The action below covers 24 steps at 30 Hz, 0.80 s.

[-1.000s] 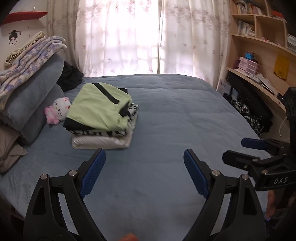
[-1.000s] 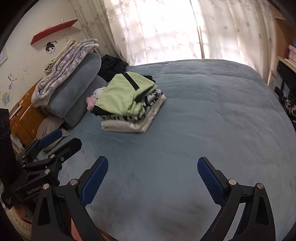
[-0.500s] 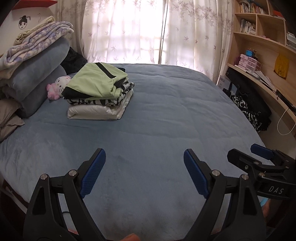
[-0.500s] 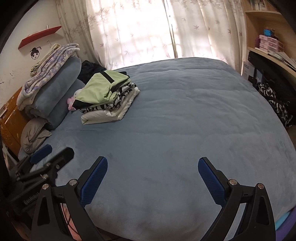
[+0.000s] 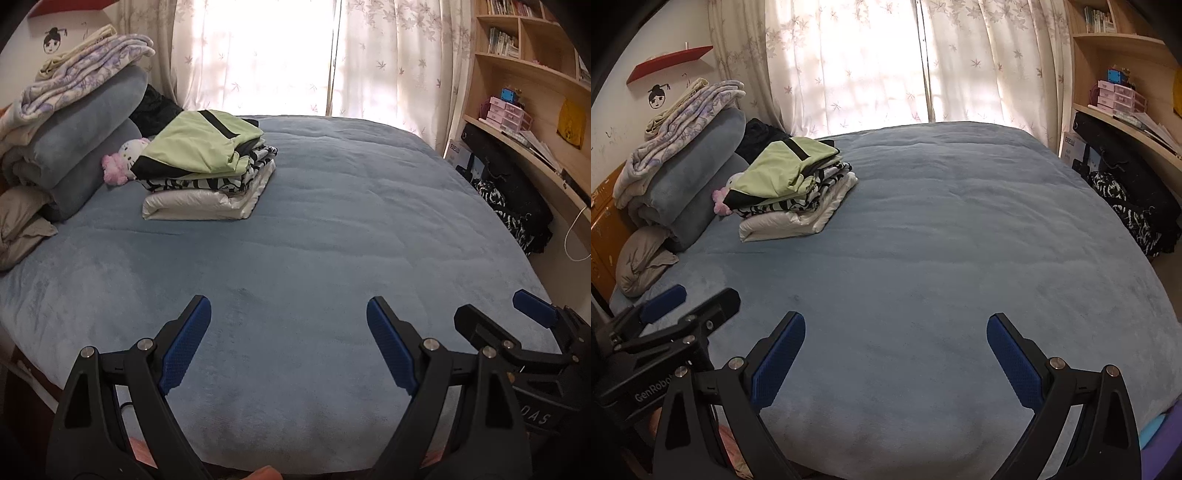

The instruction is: Fold large clothes

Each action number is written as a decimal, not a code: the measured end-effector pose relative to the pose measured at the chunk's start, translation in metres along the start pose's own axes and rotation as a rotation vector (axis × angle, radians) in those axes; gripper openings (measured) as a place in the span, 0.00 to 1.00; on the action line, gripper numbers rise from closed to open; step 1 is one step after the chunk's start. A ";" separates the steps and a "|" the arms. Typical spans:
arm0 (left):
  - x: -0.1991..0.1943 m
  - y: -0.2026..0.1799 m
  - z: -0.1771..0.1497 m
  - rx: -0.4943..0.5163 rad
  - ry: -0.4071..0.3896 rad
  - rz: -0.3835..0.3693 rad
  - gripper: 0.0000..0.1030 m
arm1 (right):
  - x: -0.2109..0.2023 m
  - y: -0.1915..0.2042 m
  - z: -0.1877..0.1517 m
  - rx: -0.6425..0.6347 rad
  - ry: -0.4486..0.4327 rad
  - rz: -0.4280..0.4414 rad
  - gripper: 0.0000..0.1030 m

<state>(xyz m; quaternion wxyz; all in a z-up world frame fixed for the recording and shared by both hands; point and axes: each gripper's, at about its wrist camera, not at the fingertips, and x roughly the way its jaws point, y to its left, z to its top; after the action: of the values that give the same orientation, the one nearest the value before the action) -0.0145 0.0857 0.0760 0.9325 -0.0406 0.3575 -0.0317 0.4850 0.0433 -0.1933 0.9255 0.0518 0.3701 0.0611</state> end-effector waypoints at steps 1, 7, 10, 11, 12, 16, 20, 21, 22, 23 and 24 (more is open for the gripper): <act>0.000 0.000 0.000 0.000 -0.001 -0.001 0.82 | -0.002 -0.001 -0.003 0.005 0.000 0.004 0.97; 0.001 0.002 0.000 -0.001 0.003 0.003 0.82 | 0.002 -0.006 0.004 0.009 0.005 0.010 0.97; 0.004 0.004 -0.001 -0.011 0.017 0.001 0.82 | 0.006 -0.006 0.010 0.001 0.010 0.013 0.97; 0.004 0.006 -0.001 -0.014 0.019 0.000 0.82 | 0.006 -0.006 0.007 0.001 0.010 0.013 0.97; 0.004 0.005 -0.001 -0.015 0.020 0.003 0.82 | 0.006 -0.007 0.011 0.000 0.012 0.014 0.97; 0.005 0.007 -0.002 -0.017 0.020 0.012 0.82 | 0.017 -0.004 0.022 -0.008 0.022 0.025 0.97; 0.005 0.005 -0.004 -0.016 0.025 0.017 0.81 | 0.017 -0.003 0.021 -0.008 0.025 0.024 0.97; 0.005 0.006 -0.004 -0.017 0.027 0.019 0.81 | 0.019 -0.004 0.021 -0.008 0.027 0.025 0.97; 0.005 0.006 -0.004 -0.016 0.028 0.020 0.81 | 0.018 -0.004 0.021 -0.007 0.027 0.026 0.97; 0.006 0.006 -0.003 -0.016 0.031 0.020 0.81 | 0.018 -0.004 0.021 -0.007 0.028 0.025 0.97; 0.005 0.006 -0.004 -0.015 0.032 0.020 0.81 | 0.018 -0.004 0.021 -0.008 0.029 0.027 0.97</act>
<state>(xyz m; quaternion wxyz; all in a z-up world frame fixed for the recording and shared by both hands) -0.0132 0.0905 0.0687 0.9266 -0.0435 0.3730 -0.0202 0.5126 0.0415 -0.1913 0.9194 0.0524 0.3825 0.0756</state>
